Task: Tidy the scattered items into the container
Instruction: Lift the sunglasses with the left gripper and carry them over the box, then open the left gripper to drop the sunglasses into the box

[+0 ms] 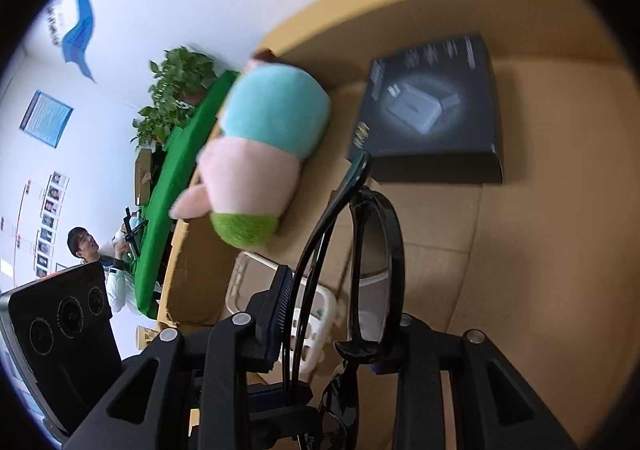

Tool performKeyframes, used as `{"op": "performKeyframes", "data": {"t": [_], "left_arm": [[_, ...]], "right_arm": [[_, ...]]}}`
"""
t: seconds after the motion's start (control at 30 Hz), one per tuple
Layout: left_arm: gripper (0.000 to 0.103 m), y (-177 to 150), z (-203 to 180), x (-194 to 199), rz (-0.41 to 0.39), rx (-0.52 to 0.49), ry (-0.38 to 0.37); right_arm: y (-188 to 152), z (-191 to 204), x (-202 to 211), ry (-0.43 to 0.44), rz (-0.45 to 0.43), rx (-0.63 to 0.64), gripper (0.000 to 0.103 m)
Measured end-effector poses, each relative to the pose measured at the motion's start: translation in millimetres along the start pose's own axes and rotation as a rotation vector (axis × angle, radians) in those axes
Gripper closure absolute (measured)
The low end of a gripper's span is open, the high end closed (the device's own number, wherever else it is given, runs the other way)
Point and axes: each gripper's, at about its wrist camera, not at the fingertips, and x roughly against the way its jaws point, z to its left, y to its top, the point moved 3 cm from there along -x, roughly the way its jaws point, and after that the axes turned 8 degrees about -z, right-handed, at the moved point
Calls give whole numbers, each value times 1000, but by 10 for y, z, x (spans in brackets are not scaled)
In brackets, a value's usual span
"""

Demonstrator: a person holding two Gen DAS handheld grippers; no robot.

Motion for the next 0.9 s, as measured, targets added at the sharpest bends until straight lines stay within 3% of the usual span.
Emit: {"op": "performKeyframes", "data": {"t": [0.23,0.63,0.9], "left_arm": [[92,138,55,-111,41,23,46],[93,93,220,-245,72,28,109],[92,60,319,-250,69,35,133]], "right_arm": [[95,-167,-218,-11,49,-86,73],[132,-127,-378,-74,45,-44,71],[151,-103,-250,-128,42,-6,43]]}}
